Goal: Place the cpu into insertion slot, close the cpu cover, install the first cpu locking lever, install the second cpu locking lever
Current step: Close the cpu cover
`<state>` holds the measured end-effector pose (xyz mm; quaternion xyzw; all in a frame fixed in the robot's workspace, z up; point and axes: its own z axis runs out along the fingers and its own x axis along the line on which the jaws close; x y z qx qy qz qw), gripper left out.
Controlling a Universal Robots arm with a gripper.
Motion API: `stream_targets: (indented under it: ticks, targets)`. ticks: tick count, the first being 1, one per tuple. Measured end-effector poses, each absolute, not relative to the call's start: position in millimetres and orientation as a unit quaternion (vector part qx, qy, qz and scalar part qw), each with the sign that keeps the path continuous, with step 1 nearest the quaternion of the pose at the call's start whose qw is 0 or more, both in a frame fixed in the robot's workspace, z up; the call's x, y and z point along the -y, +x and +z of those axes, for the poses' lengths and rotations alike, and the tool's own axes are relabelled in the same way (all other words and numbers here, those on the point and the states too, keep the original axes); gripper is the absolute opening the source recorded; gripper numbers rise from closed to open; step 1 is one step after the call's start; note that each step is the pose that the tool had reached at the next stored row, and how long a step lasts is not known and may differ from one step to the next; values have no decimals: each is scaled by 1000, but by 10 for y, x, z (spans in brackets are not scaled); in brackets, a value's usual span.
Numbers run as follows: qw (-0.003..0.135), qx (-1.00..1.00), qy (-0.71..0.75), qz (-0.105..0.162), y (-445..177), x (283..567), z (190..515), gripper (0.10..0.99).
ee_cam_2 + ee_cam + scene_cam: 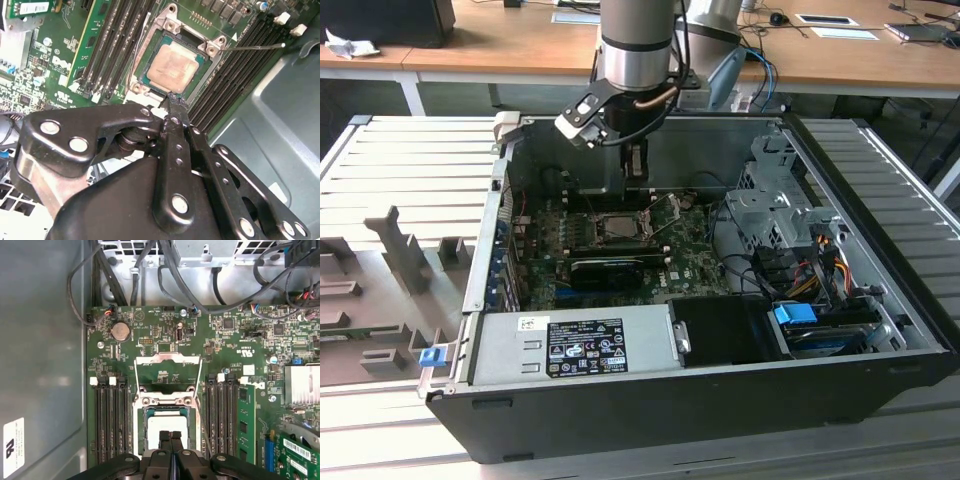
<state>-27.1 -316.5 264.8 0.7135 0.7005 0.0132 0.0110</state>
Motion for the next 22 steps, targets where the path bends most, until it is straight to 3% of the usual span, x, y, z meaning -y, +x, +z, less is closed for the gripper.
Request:
stream_targets:
  ticks: [22]
  targets:
    - [11,-701,713,13,8,3165,2667,106]
